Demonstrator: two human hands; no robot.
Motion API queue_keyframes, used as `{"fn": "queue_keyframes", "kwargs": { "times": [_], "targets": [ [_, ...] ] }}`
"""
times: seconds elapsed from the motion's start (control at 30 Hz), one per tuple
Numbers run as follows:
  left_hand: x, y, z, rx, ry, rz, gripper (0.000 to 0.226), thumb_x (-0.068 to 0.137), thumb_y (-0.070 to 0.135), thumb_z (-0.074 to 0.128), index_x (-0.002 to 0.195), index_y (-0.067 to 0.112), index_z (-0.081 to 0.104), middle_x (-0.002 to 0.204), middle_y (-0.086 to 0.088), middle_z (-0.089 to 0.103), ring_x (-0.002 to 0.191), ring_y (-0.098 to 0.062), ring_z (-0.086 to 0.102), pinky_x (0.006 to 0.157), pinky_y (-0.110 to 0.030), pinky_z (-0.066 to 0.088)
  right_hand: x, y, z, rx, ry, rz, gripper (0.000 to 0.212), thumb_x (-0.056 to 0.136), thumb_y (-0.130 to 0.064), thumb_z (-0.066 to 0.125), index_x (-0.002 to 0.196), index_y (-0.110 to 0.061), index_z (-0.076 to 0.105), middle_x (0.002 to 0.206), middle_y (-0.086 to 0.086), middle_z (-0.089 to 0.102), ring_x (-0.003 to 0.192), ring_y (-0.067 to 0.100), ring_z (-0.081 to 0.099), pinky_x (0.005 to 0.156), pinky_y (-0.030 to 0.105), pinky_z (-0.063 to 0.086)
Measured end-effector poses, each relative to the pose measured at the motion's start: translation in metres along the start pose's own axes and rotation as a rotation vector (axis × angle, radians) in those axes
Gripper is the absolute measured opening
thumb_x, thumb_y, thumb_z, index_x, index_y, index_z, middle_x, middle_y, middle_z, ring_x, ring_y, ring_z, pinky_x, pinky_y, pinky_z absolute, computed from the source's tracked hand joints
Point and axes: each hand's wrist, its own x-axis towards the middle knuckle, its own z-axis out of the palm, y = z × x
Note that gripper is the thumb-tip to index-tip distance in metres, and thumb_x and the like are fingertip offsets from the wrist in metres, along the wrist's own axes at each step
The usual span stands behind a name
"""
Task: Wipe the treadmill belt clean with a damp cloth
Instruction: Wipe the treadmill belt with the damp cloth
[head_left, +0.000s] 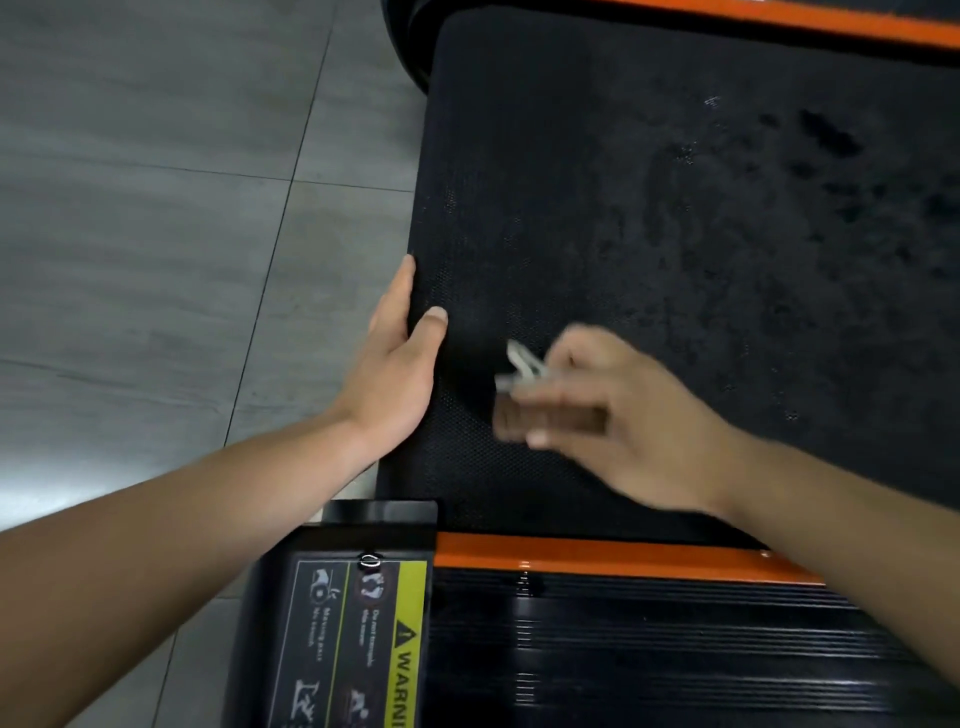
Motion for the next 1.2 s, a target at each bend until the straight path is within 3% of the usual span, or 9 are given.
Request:
{"fn": "queue_keyframes", "kwargs": {
  "times": [0.1,0.27,0.4,0.47,0.57,0.63,0.8,0.97,1.2],
  "targets": [
    [0.0,0.004,0.001,0.081,0.021,-0.001,0.064,0.106,0.037,0.043,0.165,0.032,0.018,0.167,0.018,0.025,0.152,0.002,0.02,0.129,-0.034,0.014,-0.024,0.013,-0.016,-0.036,-0.041,-0.05,0.031,0.089,-0.036,0.072,0.12,-0.031,0.073,0.101,-0.006,0.054,0.095,0.017,0.051,0.084,0.035,0.044],
    [0.006,0.034,0.011,0.347,0.018,0.101,0.063,0.108,0.034,0.044,0.165,0.03,0.016,0.173,0.007,0.007,0.158,-0.009,0.003,0.127,-0.032,0.003,0.018,0.044,-0.021,-0.096,0.361,0.222,0.025,0.088,-0.028,0.076,0.112,-0.034,0.074,0.098,-0.001,0.056,0.096,0.017,0.054,0.088,0.039,0.048],
    [0.009,0.044,0.027,0.639,0.029,0.146,0.063,0.107,0.039,0.041,0.164,0.027,0.018,0.174,-0.002,-0.005,0.159,-0.022,-0.006,0.127,-0.045,0.007,-0.023,0.017,-0.01,-0.012,0.088,0.022,0.031,0.086,-0.036,0.072,0.116,-0.032,0.073,0.1,-0.004,0.055,0.094,0.018,0.053,0.084,0.034,0.046],
    [0.009,0.042,0.03,0.731,0.023,0.133,0.065,0.106,0.043,0.04,0.165,0.026,0.015,0.174,-0.004,-0.009,0.159,-0.025,-0.008,0.126,-0.049,0.008,-0.02,0.029,-0.019,-0.065,0.074,-0.001,0.036,0.086,-0.039,0.071,0.121,-0.03,0.072,0.101,-0.003,0.056,0.094,0.02,0.054,0.085,0.038,0.047],
    [0.009,0.042,0.027,0.741,0.001,0.138,0.068,0.106,0.045,0.041,0.165,0.026,0.013,0.173,-0.004,-0.011,0.159,-0.025,-0.01,0.126,-0.048,0.008,0.012,0.06,-0.032,-0.123,0.359,0.211,0.033,0.087,-0.033,0.076,0.12,-0.031,0.073,0.1,0.001,0.055,0.096,0.02,0.054,0.088,0.041,0.049],
    [0.009,0.042,0.026,0.728,0.006,0.142,0.069,0.105,0.046,0.043,0.165,0.027,0.014,0.173,-0.003,-0.01,0.159,-0.024,-0.01,0.126,-0.047,0.009,0.017,0.059,-0.028,-0.133,0.433,0.276,0.03,0.086,-0.027,0.078,0.114,-0.035,0.074,0.099,0.002,0.056,0.097,0.019,0.053,0.089,0.038,0.048],
    [0.01,0.044,0.028,0.788,-0.004,0.121,0.07,0.104,0.047,0.044,0.164,0.029,0.013,0.173,-0.005,-0.011,0.159,-0.026,-0.009,0.127,-0.051,0.006,-0.009,0.031,-0.014,-0.092,0.146,0.042,0.034,0.086,-0.035,0.073,0.12,-0.031,0.073,0.104,-0.003,0.056,0.095,0.019,0.053,0.084,0.036,0.045],
    [0.031,0.056,0.033,0.915,-0.001,0.22,0.066,0.103,0.044,0.045,0.16,0.022,0.022,0.173,-0.013,-0.007,0.159,-0.028,-0.009,0.127,-0.053,-0.008,0.05,0.083,-0.045,-0.162,0.51,0.304,0.031,0.087,-0.029,0.075,0.116,-0.038,0.073,0.099,-0.004,0.053,0.1,0.021,0.055,0.093,0.036,0.046],
    [0.061,0.06,0.036,0.972,-0.04,0.317,0.062,0.105,0.045,0.037,0.162,0.027,0.022,0.174,-0.009,0.0,0.159,-0.028,-0.01,0.128,-0.05,-0.004,0.01,0.05,-0.03,-0.157,0.216,0.046,0.03,0.089,-0.035,0.069,0.119,-0.035,0.07,0.104,-0.001,0.058,0.097,0.022,0.054,0.087,0.037,0.044]
  ]
}}
